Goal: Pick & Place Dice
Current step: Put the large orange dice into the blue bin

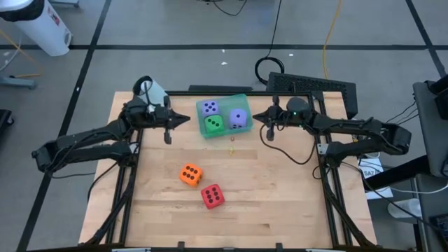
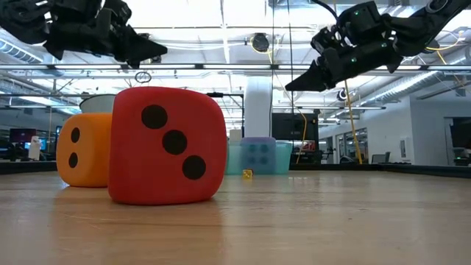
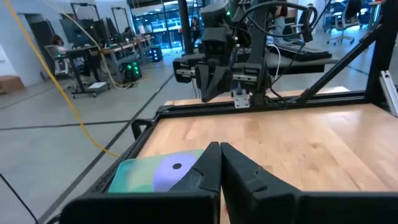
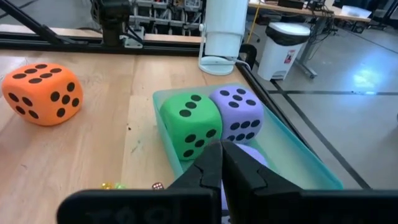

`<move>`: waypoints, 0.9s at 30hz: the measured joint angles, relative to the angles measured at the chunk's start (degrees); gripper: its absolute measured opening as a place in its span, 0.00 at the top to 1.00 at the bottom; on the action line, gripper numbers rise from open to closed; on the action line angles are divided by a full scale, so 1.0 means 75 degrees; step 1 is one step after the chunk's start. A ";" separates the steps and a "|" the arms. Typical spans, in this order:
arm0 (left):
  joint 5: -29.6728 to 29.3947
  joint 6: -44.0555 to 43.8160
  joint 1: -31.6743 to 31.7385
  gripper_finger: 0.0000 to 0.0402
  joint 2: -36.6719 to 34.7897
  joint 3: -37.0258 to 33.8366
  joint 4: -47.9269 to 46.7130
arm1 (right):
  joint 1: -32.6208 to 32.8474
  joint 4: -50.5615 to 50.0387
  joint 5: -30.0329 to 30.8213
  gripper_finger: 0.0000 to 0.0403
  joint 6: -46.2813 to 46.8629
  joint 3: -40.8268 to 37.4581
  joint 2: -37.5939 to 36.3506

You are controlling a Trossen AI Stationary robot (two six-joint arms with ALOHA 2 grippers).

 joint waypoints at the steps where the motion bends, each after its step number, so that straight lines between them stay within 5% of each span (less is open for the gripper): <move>1: -0.0003 0.0059 -0.0002 0.99 -0.0001 0.0000 -0.0009 | 0.0000 -0.0014 0.0000 1.00 -0.0001 0.0000 -0.0003; 7: 0.0146 0.0316 -0.0032 0.93 0.0012 0.0000 -0.0396 | 0.0000 0.0065 0.0001 1.00 -0.0002 0.0003 -0.0061; 11: 0.0834 -0.0507 -0.0342 0.90 0.0011 0.0181 -0.0178 | 0.0000 0.0232 0.0009 1.00 -0.0007 0.0003 -0.0058; 13: 0.0880 -0.0471 -0.0646 0.89 0.0002 0.0515 -0.1019 | 0.0000 0.0309 0.0012 1.00 -0.0005 0.0003 -0.0061; 20: -0.2379 0.0294 -0.2515 0.79 0.0196 0.2326 -0.4735 | 0.0000 0.0361 0.0015 1.00 -0.0005 0.0004 -0.0061; 27: -0.3735 -0.0487 -0.3850 0.51 0.0787 0.3346 -0.6387 | 0.0000 0.0362 0.0017 1.00 -0.0007 0.0003 -0.0061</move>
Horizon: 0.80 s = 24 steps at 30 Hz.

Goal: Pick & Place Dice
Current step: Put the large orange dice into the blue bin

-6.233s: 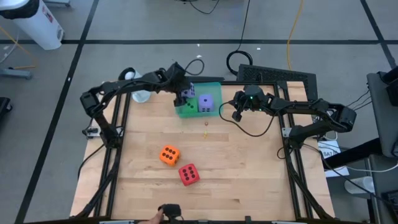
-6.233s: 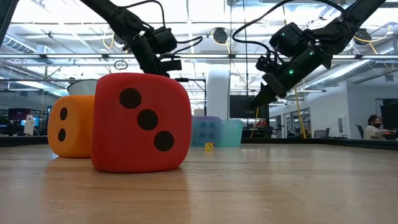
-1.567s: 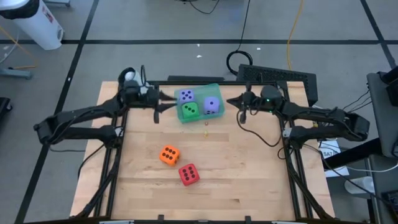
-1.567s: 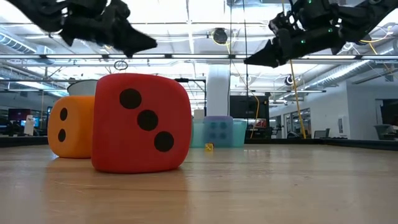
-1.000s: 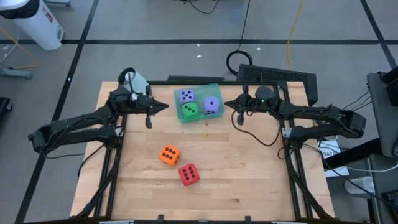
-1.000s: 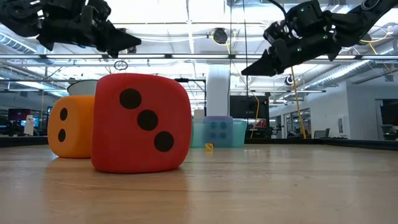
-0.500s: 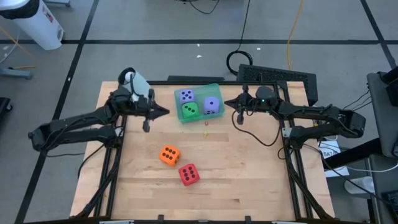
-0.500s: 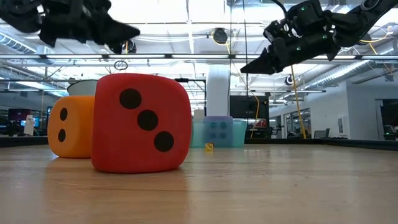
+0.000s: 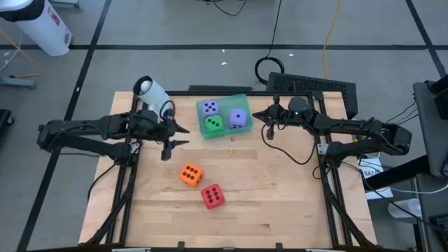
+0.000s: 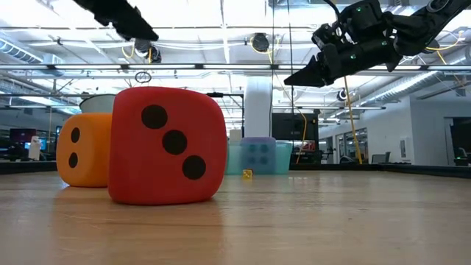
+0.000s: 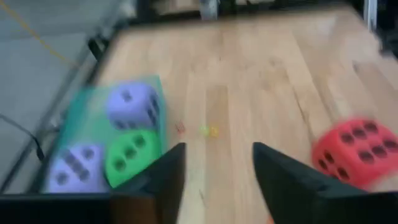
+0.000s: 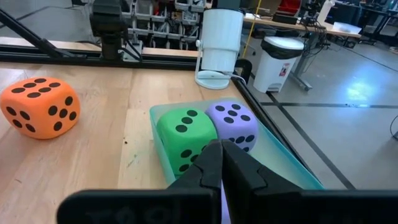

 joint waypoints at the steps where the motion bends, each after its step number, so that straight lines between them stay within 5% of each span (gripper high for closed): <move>1: -0.0011 -0.0113 -0.0114 0.46 0.0103 0.0020 -0.0247 | 0.0000 0.0000 -0.0005 1.00 0.0000 0.0003 0.0000; 10: -0.0050 -0.1089 -0.0724 0.04 0.1394 0.0087 -0.0295 | 0.0000 -0.0026 -0.0008 1.00 0.0003 0.0003 0.0000; 16: 0.0583 -0.0553 -0.1132 0.03 0.1889 0.0102 -0.0272 | -0.0001 -0.0085 -0.0011 1.00 0.0003 0.0003 0.0000; 24: 0.0303 -0.0386 -0.1776 0.01 0.2245 0.0098 -0.0305 | -0.0002 -0.0137 -0.0011 1.00 0.0003 0.0003 0.0001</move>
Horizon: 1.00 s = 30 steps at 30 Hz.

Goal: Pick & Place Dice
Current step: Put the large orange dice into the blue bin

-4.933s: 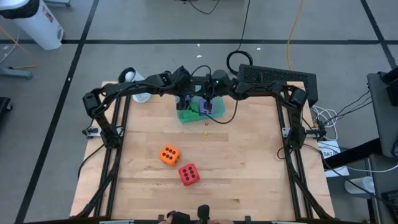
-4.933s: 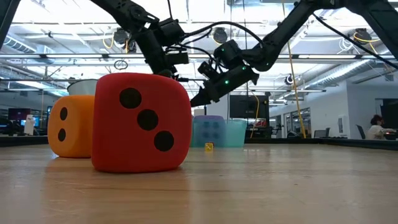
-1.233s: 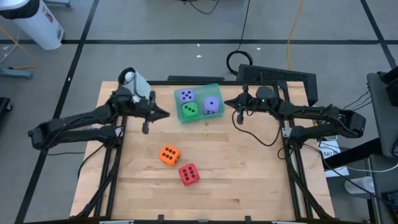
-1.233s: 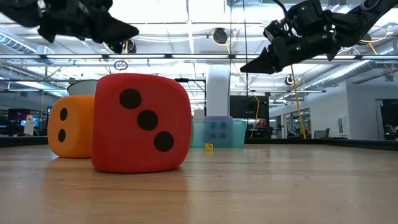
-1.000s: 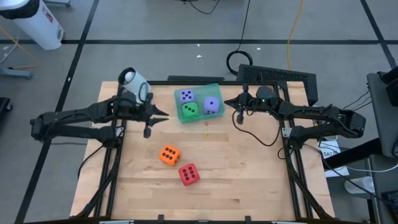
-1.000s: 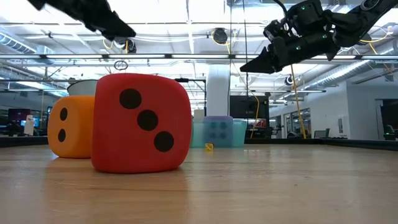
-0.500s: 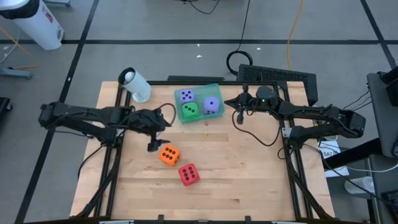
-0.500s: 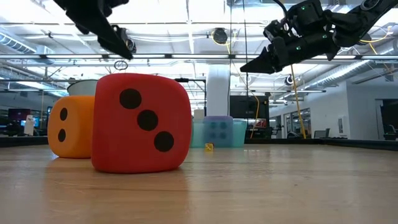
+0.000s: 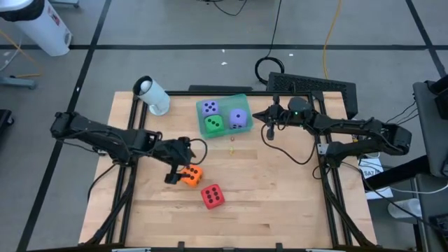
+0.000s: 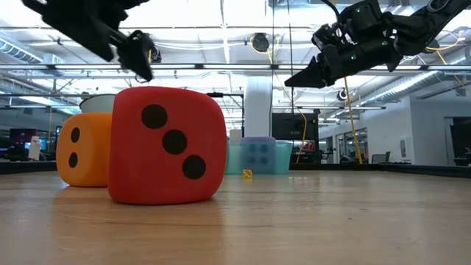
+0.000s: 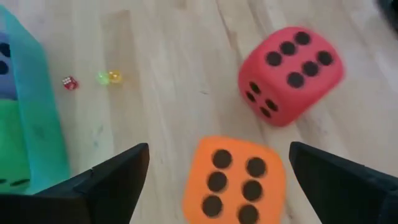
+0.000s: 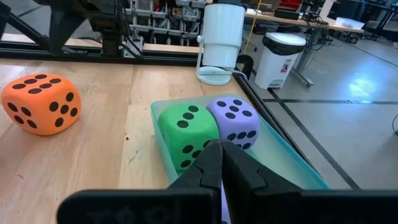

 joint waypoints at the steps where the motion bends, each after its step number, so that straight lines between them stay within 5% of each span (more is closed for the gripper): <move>1: -0.0036 0.0032 -0.0060 0.01 0.0050 -0.0001 -0.0069 | 0.0001 -0.0003 0.0000 1.00 0.0000 0.0000 0.0001; 30: 0.0464 0.0280 0.0016 0.00 0.1460 0.0006 -0.0695 | -0.0001 0.0014 -0.0003 1.00 -0.0018 0.0003 0.0002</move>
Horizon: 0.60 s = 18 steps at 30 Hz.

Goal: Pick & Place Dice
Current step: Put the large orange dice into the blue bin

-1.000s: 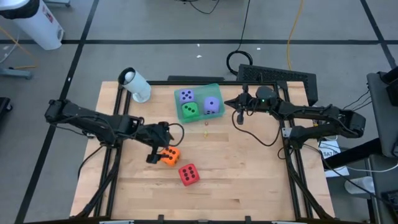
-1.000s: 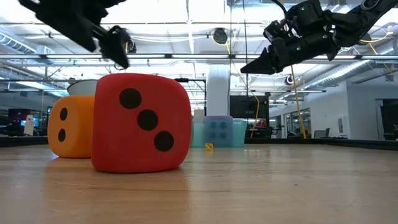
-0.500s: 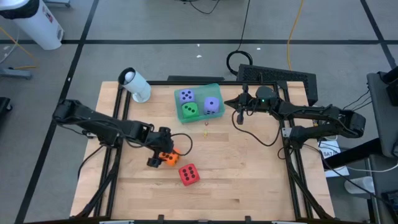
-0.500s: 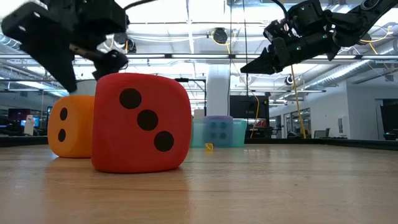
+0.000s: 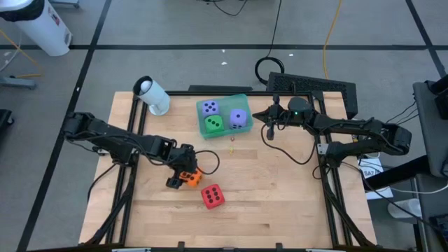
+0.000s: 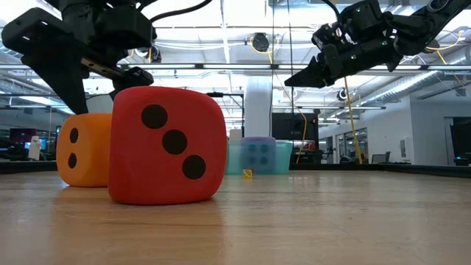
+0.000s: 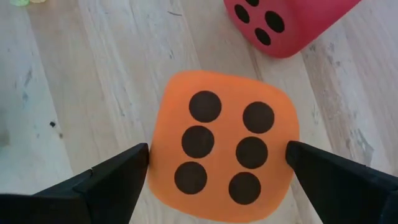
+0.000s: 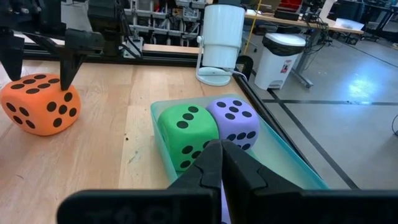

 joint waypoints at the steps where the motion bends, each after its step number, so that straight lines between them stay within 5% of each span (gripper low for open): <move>1: -0.0005 0.0000 0.0000 0.00 -0.0005 -0.0002 0.0012 | 0.0002 0.0000 0.0000 1.00 -0.0003 0.0000 0.0000; 18: -0.0328 0.0449 -0.0106 0.00 0.0053 0.0557 -0.0738 | 0.0000 -0.0043 0.0000 1.00 0.0015 0.0000 0.0000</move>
